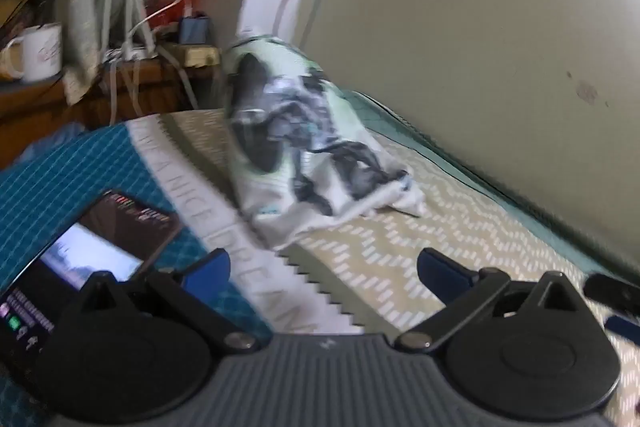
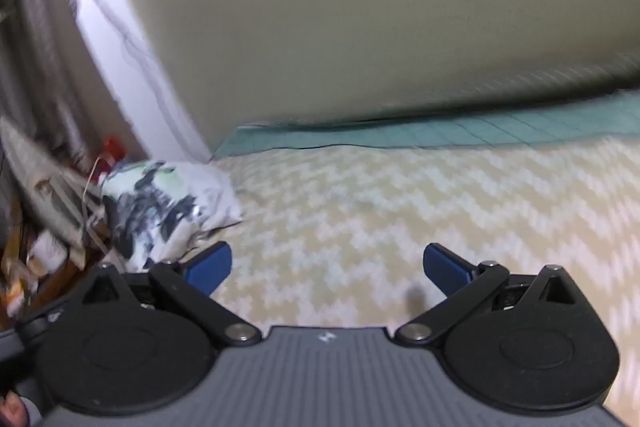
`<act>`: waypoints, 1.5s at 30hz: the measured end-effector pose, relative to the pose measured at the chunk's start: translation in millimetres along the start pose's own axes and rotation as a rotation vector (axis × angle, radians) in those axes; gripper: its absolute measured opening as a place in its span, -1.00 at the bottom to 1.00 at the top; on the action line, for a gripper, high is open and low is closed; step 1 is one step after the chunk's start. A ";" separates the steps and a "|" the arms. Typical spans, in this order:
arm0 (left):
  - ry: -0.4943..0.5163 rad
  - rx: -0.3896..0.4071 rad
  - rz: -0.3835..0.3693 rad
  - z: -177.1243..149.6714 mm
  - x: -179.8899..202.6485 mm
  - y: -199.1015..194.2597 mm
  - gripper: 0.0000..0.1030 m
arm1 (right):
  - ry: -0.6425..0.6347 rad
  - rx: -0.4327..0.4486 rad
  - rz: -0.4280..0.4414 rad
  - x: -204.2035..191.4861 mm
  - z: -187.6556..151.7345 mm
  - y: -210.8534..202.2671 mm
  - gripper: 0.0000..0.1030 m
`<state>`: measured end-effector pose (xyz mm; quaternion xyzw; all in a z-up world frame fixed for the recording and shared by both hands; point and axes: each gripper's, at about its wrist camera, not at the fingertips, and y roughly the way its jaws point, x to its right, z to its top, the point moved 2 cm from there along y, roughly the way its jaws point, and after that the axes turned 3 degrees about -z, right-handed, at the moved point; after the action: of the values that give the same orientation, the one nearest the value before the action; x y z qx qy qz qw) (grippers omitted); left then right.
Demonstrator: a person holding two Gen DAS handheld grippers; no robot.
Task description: Fold small clothes
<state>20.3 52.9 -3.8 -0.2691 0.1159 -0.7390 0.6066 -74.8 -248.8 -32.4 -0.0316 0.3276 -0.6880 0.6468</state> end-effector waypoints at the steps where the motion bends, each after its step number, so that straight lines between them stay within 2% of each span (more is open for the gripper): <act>1: -0.001 0.015 -0.006 -0.5 -3.8 -4.2 1.00 | -0.040 -0.012 0.007 -8.5 8.3 6.1 0.83; 2: 0.002 0.054 -0.031 -0.7 -9.1 -11.1 0.99 | -0.085 -0.022 0.033 -22.4 17.5 14.6 0.71; 3: -0.003 0.091 -0.054 -0.1 -14.3 -16.6 1.00 | -0.111 -0.038 0.066 -32.8 24.9 23.4 0.40; 5: -0.029 0.146 -0.072 2.1 -23.3 -21.9 0.99 | -0.145 -0.098 0.114 -56.6 38.2 50.6 0.23; 9: -0.081 0.082 -0.141 6.5 -28.9 -11.4 0.99 | -0.121 -0.212 0.159 -97.1 48.0 111.8 0.40; 11: -0.114 0.058 -0.158 7.7 -34.4 -5.8 0.99 | -0.124 -0.269 0.150 -114.8 43.2 139.9 0.38; 14: -0.165 0.049 -0.167 6.5 -43.1 -4.1 0.99 | -0.134 -0.351 0.124 -130.7 33.3 170.7 -0.70; 15: -0.178 0.049 -0.168 6.6 -44.8 -3.9 0.99 | -0.129 -0.345 0.125 -131.1 37.2 175.0 -0.91; 17: -0.185 0.044 -0.177 5.9 -45.4 -3.0 0.99 | -0.129 -0.264 0.134 -135.2 51.0 159.6 -0.98; 21: -0.156 0.053 -0.180 8.0 -42.9 -1.9 0.99 | -0.084 -0.042 0.122 -115.6 101.8 93.5 -1.00; 25: -0.135 0.058 -0.197 7.7 -39.4 -4.5 0.99 | -0.120 0.138 0.075 -88.5 134.0 -3.1 -1.00; 27: -0.116 0.052 -0.212 8.3 -36.5 -3.8 0.99 | -0.165 0.224 0.026 -74.5 132.4 -61.4 -1.00; 29: -0.086 0.042 -0.227 8.1 -31.7 -2.8 0.99 | -0.157 0.288 -0.028 -54.9 124.4 -111.5 -1.00; 32: -0.019 0.036 -0.247 8.6 -21.9 -3.4 0.99 | -0.128 0.360 -0.154 -21.8 96.6 -182.2 -1.00; 34: 0.049 0.027 -0.278 9.2 -9.4 -4.8 0.99 | -0.161 0.371 -0.207 -9.8 65.8 -221.0 -0.98; 37: 0.135 0.011 -0.371 16.5 15.8 -5.6 0.99 | -0.090 0.358 -0.262 17.8 23.9 -264.7 -0.87; 38: 0.166 0.004 -0.400 21.0 25.6 -3.7 0.99 | -0.061 0.357 -0.296 27.6 11.2 -275.9 -0.50; 39: 0.199 -0.004 -0.416 25.8 36.2 0.2 0.99 | -0.038 0.365 -0.331 30.9 2.8 -282.0 0.10; 41: 0.254 -0.023 -0.404 33.4 54.0 12.4 0.98 | 0.029 0.385 -0.426 40.6 -11.2 -284.8 0.12; 43: 0.288 -0.060 -0.388 39.3 64.5 29.0 0.96 | 0.073 0.347 -0.435 59.0 -21.9 -275.3 0.12; 45: 0.254 -0.059 -0.321 49.8 59.9 45.4 0.93 | 0.114 0.296 -0.420 72.0 -31.4 -251.9 0.12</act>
<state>77.9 -7.7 30.3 -0.2064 0.1689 -0.8505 0.4534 -320.1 -314.4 39.5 0.0348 0.2458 -0.8482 0.4680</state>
